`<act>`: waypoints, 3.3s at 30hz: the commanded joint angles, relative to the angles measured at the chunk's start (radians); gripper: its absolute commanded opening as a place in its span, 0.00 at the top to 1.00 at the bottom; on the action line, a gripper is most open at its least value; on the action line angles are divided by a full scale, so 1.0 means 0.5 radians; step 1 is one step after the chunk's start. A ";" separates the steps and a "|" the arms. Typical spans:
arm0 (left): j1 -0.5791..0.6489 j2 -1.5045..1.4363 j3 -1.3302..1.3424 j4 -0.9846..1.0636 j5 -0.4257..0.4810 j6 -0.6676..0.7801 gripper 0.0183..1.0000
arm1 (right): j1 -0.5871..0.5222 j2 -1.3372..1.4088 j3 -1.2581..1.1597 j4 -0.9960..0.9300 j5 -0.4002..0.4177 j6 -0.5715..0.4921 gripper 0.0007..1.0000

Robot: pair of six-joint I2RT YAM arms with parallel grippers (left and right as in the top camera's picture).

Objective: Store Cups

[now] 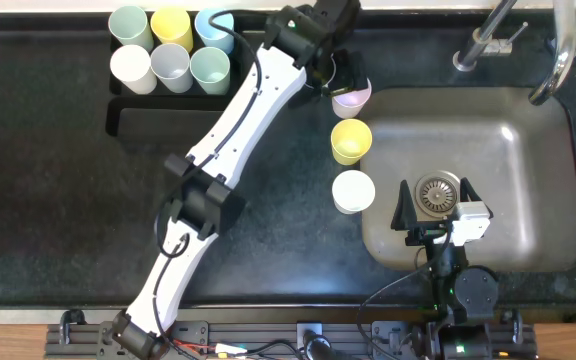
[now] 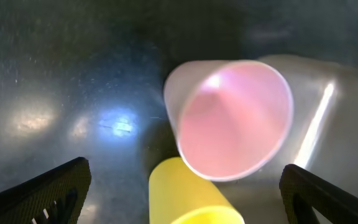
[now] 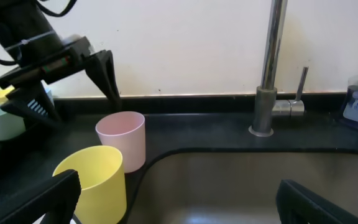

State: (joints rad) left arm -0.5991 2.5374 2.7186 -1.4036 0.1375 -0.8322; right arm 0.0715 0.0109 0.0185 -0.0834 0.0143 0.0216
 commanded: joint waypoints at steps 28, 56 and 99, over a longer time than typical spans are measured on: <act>0.083 0.193 0.087 -0.064 -0.032 -0.269 0.00 | -0.013 -0.014 -0.026 0.009 -0.007 -0.013 0.00; 0.081 0.173 0.089 0.004 -0.024 -0.265 0.98 | -0.013 -0.014 -0.026 0.009 -0.007 -0.013 0.00; 1.637 -1.362 -2.034 0.367 -0.238 -0.172 0.98 | -0.013 -0.014 -0.026 0.009 -0.007 -0.013 0.00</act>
State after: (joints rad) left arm 0.2245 1.8297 1.7058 -1.2251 0.0078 -0.8879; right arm 0.0719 0.0113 0.0185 -0.0834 0.0147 0.0212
